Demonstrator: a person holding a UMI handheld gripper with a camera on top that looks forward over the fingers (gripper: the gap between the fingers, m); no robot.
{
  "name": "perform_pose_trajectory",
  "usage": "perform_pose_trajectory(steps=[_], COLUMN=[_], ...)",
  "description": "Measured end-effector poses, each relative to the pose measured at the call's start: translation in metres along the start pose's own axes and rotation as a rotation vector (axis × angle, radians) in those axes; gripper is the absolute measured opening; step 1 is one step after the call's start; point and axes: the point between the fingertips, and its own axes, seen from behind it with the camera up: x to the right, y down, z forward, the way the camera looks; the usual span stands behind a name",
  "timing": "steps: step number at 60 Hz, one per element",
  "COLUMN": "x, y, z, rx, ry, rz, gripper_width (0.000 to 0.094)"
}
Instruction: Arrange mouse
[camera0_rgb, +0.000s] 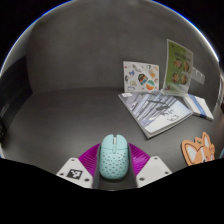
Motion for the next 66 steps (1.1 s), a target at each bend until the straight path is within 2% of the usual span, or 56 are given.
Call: perform_pose_trajectory(steps=[1, 4, 7, 11, 15, 20, 27, 31, 34, 45, 49, 57, 66], x=[0.0, -0.003, -0.017, -0.032, -0.024, 0.026, 0.144, 0.214, 0.253, 0.313, 0.309, 0.307, 0.308], y=[-0.001, -0.002, -0.013, -0.047, -0.087, -0.139, -0.171, -0.152, -0.123, 0.008, 0.034, 0.053, 0.057], z=[0.0, -0.004, -0.018, -0.051, -0.09, -0.148, -0.203, -0.205, -0.191, -0.107, -0.086, -0.069, -0.068], rx=[0.002, 0.002, 0.033, 0.115, 0.234, 0.375, 0.477, 0.447, 0.399, 0.134, 0.098, 0.075, 0.061], ry=[0.005, 0.007, -0.033, -0.09, -0.111, -0.065, 0.068, 0.126, 0.131, 0.034, -0.006, -0.026, -0.017], rz=[-0.009, -0.06, -0.089, -0.097, -0.113, -0.126, -0.13, -0.103, -0.07, 0.031, 0.03, 0.015, 0.031], gripper_width=[0.0427, 0.0398, 0.0398, 0.0397, 0.0397, 0.0395, 0.0393, 0.0391, 0.039, 0.0393, 0.0394, 0.04, 0.0512])
